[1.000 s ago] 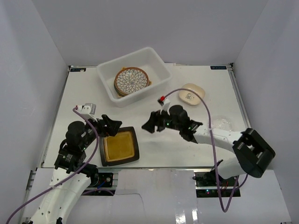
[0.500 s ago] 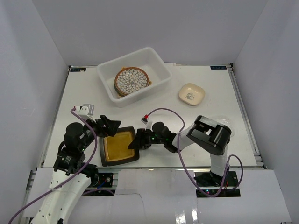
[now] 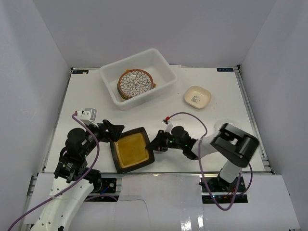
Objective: Place the plates into the plastic bin on the countertop
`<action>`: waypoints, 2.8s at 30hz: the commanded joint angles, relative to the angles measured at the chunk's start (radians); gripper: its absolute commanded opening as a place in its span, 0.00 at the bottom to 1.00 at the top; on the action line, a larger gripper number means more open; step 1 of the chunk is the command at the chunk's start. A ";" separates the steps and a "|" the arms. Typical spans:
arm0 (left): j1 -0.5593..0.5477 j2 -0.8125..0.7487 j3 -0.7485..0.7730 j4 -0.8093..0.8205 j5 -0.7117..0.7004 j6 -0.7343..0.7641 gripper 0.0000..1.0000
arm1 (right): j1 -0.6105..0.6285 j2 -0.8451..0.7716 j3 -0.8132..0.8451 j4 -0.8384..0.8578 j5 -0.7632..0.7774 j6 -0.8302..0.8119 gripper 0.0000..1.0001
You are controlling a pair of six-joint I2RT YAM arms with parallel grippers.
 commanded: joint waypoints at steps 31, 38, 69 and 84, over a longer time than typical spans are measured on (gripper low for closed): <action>-0.118 -0.077 0.014 0.004 -0.145 -0.001 0.98 | -0.482 0.608 1.692 -0.841 -0.040 -0.358 0.09; -0.119 -0.071 0.014 0.004 -0.145 -0.001 0.98 | -0.482 0.519 1.645 -0.919 0.058 -0.476 0.91; -0.149 -0.088 0.009 0.012 -0.129 0.007 0.98 | -0.882 0.099 0.645 -0.854 0.434 -0.584 0.25; -0.160 -0.092 0.014 0.016 -0.131 0.012 0.98 | -0.554 -0.146 0.804 -0.837 0.474 -0.684 0.08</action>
